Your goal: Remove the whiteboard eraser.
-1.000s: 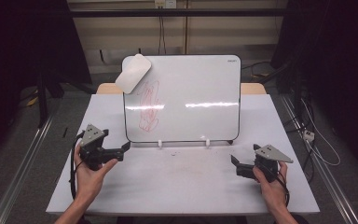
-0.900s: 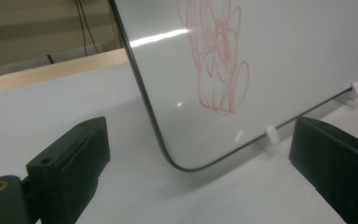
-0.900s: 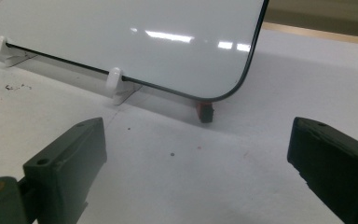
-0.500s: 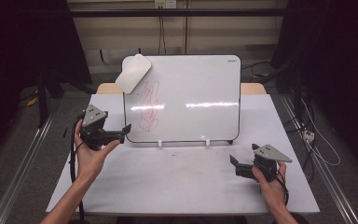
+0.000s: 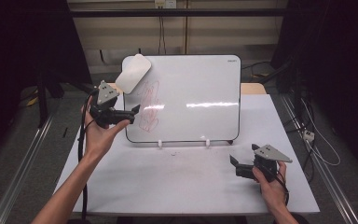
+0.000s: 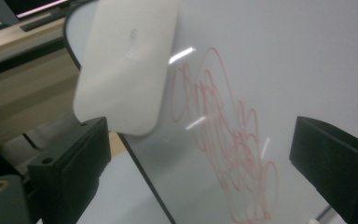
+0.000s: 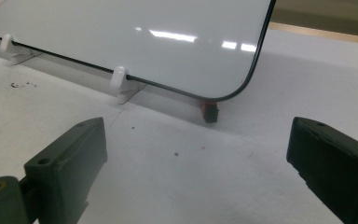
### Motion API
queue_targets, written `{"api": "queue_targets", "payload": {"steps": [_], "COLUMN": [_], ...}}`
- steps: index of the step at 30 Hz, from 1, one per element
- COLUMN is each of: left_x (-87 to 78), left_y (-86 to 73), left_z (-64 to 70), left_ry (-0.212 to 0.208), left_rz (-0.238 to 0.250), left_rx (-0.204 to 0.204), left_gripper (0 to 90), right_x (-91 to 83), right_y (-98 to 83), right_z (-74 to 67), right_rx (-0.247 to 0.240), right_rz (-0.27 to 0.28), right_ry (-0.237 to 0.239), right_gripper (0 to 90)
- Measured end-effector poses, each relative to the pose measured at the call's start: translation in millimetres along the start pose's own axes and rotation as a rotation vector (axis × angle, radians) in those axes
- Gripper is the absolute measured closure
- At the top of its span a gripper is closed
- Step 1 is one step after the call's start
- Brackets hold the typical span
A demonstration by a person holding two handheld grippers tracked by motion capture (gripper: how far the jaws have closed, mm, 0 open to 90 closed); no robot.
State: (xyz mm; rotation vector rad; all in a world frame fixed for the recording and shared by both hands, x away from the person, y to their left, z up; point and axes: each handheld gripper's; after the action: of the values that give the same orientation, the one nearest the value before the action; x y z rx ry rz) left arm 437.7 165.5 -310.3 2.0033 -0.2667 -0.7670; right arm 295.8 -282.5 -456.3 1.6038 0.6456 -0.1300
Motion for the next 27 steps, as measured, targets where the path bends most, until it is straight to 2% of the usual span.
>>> {"api": "queue_targets", "payload": {"steps": [5, 10, 16, 17, 21, 23, 25, 27], "left_x": [12.2, 20.3, 27.5, 29.1, 32.8, 35.7, 37.4, 40.5], "left_y": [3.8, 9.5, 22.0, 23.9, 30.3, 32.8, 34.8, 35.6], "left_z": [-6.8, -12.6, -21.0, -21.4, -24.6, -25.7, -28.4, -30.7], "left_ry": [0.018, 0.027, 0.067, 0.074, 0.105, 0.111, 0.118, 0.121], "left_rz": [-0.013, -0.001, -0.009, 0.002, -0.010, -0.005, -0.023, -0.027], "left_rx": [0.022, 0.032, 0.079, 0.071, 0.098, 0.093, 0.111, 0.111], "left_gripper": [4.9, 4.8, 5.5, 5.5, 6.4, 6.5, 7.0, 7.1], "right_x": [1.3, 1.8, 3.3, 3.5, 2.4, 1.5, 1.3, 1.4], "right_y": [-0.2, -0.1, 0.3, 0.3, 0.5, 0.8, 0.9, 0.9], "right_z": [-0.4, -0.3, -2.2, -2.5, -3.5, -4.6, -5.6, -6.0], "right_rx": [0.001, -0.001, -0.004, -0.009, -0.010, -0.010, -0.012, -0.018], "right_rz": [-0.002, -0.005, -0.007, -0.008, -0.006, -0.006, -0.007, -0.006], "right_ry": [0.003, 0.003, -0.003, -0.003, 0.003, 0.004, 0.004, 0.005], "right_gripper": [5.1, 5.1, 5.8, 5.8, 5.4, 5.4, 5.4, 5.4]}}
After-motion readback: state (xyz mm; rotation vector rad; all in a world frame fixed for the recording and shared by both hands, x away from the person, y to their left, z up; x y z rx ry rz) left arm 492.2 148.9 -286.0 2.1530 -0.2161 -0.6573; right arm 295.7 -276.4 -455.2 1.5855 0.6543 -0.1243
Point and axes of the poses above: each handheld gripper's, and its own axes: x roughly forward along the jaws, y roughly out of its top, z roughly to its right, and after that the axes turned 9 degrees about x, right-handed
